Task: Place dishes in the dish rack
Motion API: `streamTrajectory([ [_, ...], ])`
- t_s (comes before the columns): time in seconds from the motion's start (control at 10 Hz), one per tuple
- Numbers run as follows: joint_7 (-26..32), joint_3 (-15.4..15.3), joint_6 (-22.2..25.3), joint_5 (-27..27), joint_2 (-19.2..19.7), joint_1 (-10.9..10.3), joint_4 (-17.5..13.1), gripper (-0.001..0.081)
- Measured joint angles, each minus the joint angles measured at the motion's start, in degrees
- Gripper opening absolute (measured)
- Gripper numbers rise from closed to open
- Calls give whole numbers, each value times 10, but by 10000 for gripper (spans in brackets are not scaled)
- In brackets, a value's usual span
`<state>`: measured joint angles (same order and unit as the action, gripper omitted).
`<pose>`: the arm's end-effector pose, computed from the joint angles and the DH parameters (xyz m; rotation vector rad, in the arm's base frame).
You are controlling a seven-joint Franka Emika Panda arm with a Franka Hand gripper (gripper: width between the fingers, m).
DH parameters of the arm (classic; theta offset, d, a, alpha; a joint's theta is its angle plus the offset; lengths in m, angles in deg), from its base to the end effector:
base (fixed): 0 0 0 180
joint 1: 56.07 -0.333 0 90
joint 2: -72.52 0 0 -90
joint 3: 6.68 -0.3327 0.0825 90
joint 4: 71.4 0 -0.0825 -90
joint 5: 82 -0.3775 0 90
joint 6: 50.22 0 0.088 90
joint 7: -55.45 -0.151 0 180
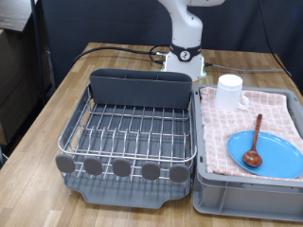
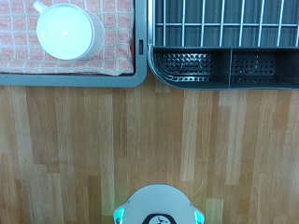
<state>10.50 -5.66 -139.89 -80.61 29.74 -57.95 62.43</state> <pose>0.2980 -0.0005 0.5557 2.8956 -1.1641 -0.0273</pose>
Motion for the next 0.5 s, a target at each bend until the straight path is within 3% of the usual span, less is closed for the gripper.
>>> streamTrajectory([
  [0.3,-22,-5,-17,-1,21,0,0,803],
  [0.5,-67,-16,-67,-13,53,0,0,803],
])
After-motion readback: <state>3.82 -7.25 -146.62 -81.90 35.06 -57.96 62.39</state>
